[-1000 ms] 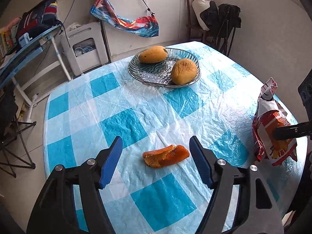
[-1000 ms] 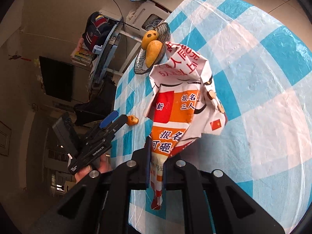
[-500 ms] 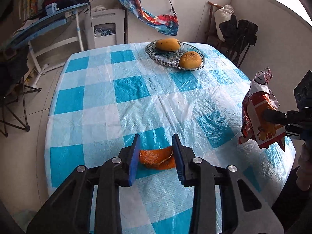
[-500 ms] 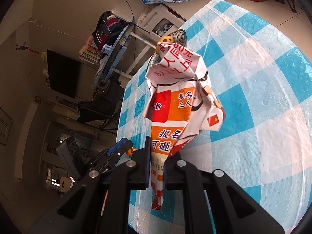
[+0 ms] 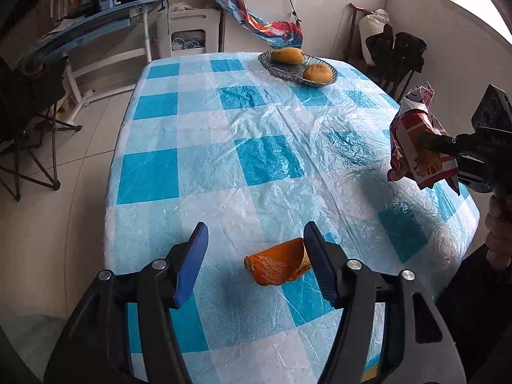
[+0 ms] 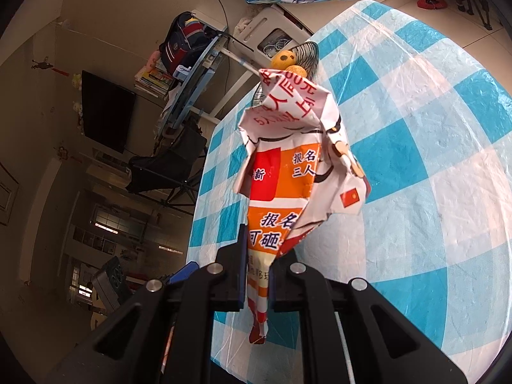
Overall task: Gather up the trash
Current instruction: 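Grasp the last orange peel with the left gripper and lift it, then carry the wrapper and peel over the yellow bucket and release both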
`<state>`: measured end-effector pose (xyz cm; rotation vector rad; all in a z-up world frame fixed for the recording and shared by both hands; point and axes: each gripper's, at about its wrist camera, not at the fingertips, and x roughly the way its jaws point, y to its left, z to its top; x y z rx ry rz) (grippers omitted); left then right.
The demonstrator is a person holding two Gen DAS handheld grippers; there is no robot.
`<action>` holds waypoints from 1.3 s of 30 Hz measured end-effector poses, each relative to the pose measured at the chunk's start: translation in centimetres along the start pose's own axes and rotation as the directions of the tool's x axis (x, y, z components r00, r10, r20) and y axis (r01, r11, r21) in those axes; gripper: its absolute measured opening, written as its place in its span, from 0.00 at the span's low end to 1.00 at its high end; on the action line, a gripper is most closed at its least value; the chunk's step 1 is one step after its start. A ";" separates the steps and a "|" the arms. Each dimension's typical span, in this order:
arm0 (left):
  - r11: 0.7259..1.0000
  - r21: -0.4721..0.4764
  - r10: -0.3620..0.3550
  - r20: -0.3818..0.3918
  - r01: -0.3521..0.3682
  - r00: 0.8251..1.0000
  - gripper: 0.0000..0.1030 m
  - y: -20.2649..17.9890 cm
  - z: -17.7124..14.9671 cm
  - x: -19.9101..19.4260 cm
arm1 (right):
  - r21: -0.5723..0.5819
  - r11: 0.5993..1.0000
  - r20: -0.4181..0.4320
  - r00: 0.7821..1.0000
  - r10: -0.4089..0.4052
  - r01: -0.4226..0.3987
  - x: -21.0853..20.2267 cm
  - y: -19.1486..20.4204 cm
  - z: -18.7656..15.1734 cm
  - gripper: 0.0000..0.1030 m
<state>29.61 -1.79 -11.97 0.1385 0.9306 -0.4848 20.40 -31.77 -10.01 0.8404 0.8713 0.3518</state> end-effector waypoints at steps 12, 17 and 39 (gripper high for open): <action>0.998 0.060 0.021 -0.040 -0.018 0.999 0.58 -1.7 -1.3 -0.4 | -0.003 1.000 -0.009 1.000 0.009 -0.009 0.5 0.0 -0.1 0.12; 0.998 0.052 0.047 -0.031 -0.045 0.998 0.30 -3.3 -2.4 -1.4 | -0.008 1.000 -0.001 1.000 0.007 -0.007 0.1 -0.2 -0.2 0.12; 0.975 -0.135 0.196 0.132 -0.178 0.972 0.25 -5.0 -5.3 -8.2 | -0.152 0.988 0.033 0.999 0.042 -0.037 -1.1 3.4 -5.5 0.12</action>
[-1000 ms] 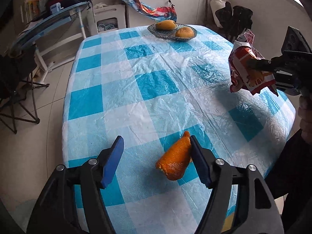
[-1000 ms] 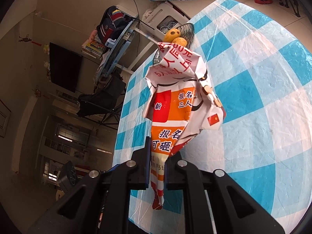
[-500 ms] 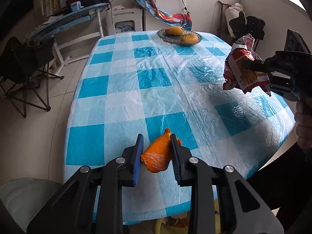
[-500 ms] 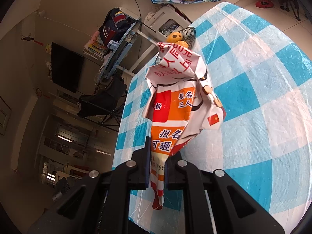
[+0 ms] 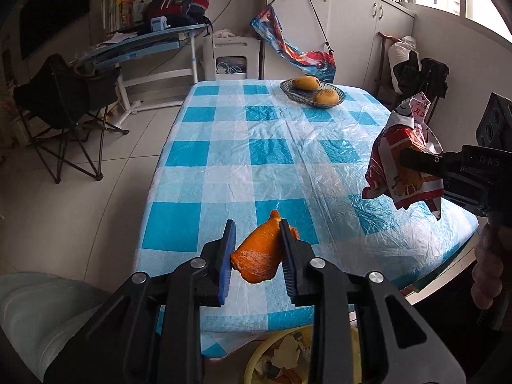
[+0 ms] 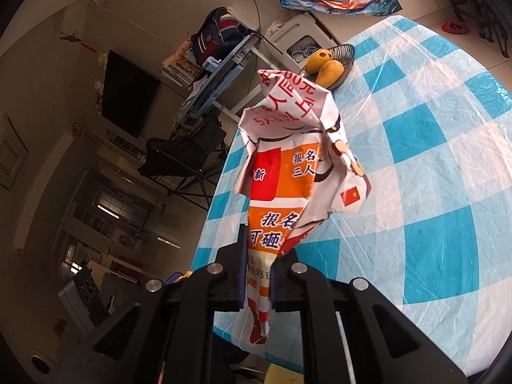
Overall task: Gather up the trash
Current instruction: 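Carry the wrapper and peel over the yellow bucket and release both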
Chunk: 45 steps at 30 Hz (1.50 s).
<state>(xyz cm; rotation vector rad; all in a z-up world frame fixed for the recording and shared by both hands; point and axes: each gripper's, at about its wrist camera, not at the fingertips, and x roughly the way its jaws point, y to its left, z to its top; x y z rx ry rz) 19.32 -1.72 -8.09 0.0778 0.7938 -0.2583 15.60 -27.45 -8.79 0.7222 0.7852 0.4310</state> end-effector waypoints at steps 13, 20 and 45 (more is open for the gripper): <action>0.998 -0.060 -0.032 0.052 0.035 0.998 0.25 1.2 -1.3 -3.9 | -0.229 0.973 -0.065 0.998 -0.023 0.007 -1.0 5.8 -5.3 0.12; 0.995 -0.094 -0.030 0.062 0.035 0.998 0.25 2.3 -2.9 -5.5 | -0.299 0.954 -0.227 0.973 -0.042 -0.028 -0.6 7.0 -8.9 0.12; 0.978 -0.185 -0.090 0.067 0.101 0.994 0.25 3.9 -7.3 -8.9 | -0.383 0.882 -0.209 0.905 -0.371 0.273 0.9 6.4 -14.2 0.66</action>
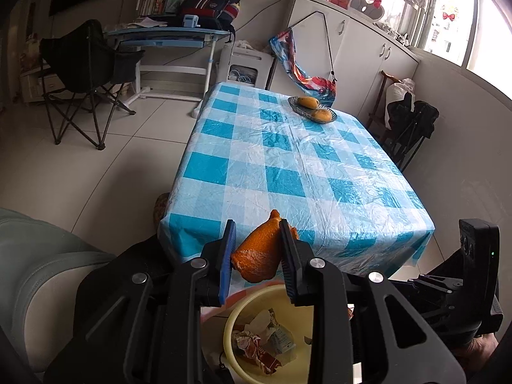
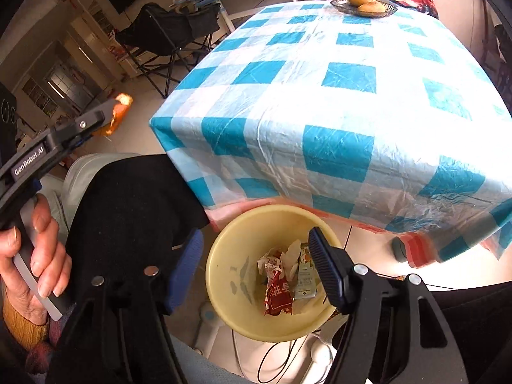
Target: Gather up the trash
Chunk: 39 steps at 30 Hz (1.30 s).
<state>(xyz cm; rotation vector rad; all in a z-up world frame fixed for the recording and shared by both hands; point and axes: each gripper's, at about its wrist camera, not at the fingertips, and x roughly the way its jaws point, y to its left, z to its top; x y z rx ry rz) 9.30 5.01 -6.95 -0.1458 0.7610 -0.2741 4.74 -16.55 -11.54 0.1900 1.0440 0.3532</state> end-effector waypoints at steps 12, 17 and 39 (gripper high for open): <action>0.987 0.140 -0.049 -0.223 0.082 0.974 0.25 -4.3 -4.2 3.9 | 0.228 0.974 0.288 0.956 -0.061 -0.006 -5.1 -3.8 0.6 0.78; 0.988 0.127 -0.043 -0.301 0.085 0.953 0.25 -4.2 -4.8 5.2 | 0.220 0.975 0.334 0.939 -0.080 0.005 -6.2 -4.0 0.4 0.78; 0.989 0.117 0.087 0.008 -0.087 0.996 0.83 -2.5 -1.5 -1.2 | 0.122 0.979 0.543 0.815 -0.203 0.163 -11.3 -1.0 -0.4 0.88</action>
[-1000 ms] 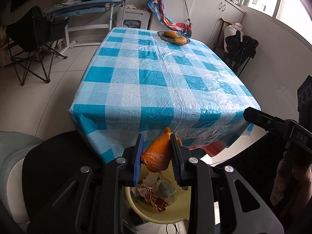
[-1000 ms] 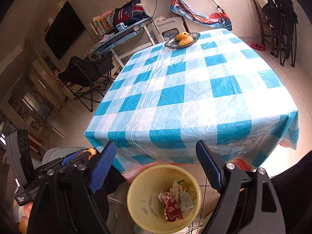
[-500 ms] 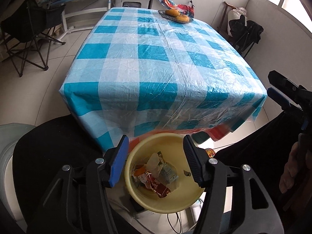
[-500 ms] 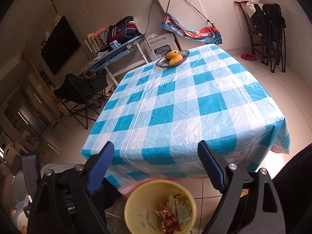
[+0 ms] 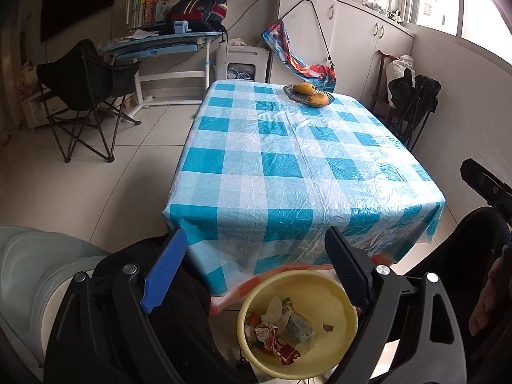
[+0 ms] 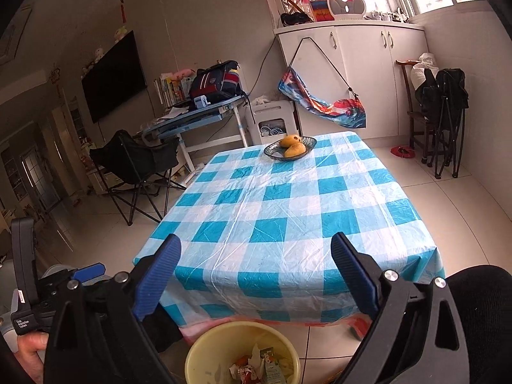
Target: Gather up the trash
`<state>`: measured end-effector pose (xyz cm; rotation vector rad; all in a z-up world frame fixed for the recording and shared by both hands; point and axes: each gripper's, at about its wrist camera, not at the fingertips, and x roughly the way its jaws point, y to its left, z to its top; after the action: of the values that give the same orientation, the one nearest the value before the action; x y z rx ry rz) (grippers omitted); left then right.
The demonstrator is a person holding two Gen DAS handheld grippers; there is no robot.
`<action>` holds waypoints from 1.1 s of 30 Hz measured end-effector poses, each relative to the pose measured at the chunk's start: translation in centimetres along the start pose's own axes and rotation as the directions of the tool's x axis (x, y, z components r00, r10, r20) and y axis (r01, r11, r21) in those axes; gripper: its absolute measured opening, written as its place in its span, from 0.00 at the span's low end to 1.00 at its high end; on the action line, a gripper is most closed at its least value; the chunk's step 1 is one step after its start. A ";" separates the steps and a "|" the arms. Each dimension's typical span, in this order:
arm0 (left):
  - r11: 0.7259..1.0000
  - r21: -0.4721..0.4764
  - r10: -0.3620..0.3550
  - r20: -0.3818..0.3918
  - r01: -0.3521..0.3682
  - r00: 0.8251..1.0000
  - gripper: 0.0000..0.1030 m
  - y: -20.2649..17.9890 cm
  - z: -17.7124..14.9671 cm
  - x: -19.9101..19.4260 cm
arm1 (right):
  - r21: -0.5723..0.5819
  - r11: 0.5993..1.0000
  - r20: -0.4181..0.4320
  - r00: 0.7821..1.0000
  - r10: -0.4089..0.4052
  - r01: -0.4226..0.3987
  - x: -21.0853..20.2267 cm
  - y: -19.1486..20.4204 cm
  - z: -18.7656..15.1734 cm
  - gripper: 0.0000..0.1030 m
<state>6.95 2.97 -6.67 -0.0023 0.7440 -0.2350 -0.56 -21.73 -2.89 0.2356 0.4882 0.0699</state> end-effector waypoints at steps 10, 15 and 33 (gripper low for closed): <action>0.999 -0.028 0.038 0.060 -0.036 0.998 0.85 1.8 -0.8 -1.8 | -0.096 0.994 0.063 0.997 -0.035 0.041 -4.1 1.7 -1.2 0.91; 0.998 -0.037 0.049 0.056 -0.047 0.997 0.86 2.1 -0.9 -1.6 | -0.134 0.990 0.043 0.998 -0.040 0.045 -3.2 2.4 -1.6 0.92; 0.998 -0.024 0.064 0.075 -0.062 0.995 0.89 2.0 -1.0 -1.6 | -0.132 0.989 0.012 0.998 -0.064 0.065 -2.5 2.5 -2.0 0.92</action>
<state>5.60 5.28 -6.49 -0.0082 0.6700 -0.1654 -3.71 -19.14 -2.90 0.0896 0.4812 0.0380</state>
